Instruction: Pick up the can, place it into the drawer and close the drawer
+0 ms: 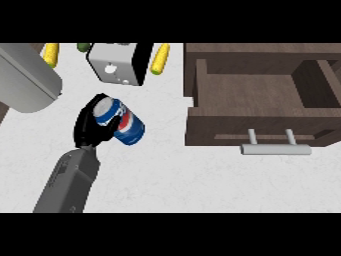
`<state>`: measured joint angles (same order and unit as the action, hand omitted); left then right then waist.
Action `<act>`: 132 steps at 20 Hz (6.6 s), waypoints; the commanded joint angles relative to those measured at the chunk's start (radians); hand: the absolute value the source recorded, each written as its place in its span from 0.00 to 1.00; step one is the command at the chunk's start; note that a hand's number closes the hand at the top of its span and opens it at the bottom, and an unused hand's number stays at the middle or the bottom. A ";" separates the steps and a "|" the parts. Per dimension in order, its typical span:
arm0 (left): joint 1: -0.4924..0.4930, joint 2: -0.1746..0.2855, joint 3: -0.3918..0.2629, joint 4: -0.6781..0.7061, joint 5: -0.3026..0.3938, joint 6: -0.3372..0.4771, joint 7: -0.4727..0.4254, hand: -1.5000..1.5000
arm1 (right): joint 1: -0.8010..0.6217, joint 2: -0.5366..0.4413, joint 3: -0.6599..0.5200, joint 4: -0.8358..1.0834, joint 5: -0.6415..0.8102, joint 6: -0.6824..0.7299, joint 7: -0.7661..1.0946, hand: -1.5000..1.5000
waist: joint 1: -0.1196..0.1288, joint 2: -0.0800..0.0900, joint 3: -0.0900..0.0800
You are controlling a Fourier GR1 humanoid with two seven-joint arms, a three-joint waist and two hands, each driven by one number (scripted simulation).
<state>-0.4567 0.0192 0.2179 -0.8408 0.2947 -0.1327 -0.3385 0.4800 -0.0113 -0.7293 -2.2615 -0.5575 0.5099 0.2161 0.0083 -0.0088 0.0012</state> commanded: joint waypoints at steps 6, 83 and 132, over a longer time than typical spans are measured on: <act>0.070 -0.019 -0.240 -0.450 0.030 0.269 0.242 1.00 | 0.013 0.011 0.020 -0.039 -0.003 -0.019 0.028 0.00 | -0.008 0.002 -0.001; -0.952 -0.019 -0.818 0.374 0.628 0.925 0.225 0.00 | -0.178 -0.057 0.082 -0.061 0.010 -0.102 0.163 0.00 | -0.101 0.028 0.000; -0.917 0.116 -0.811 0.209 0.682 0.930 0.221 0.00 | -0.861 -0.173 0.712 0.649 1.527 -0.380 -0.368 0.00 | 0.031 0.011 -0.001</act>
<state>-1.3812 0.0832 -0.5945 -0.5930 0.9866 0.8119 -0.1661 -0.3179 -0.1325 -0.0165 -1.7805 0.9098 0.1848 -0.0701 0.0304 0.0023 -0.0002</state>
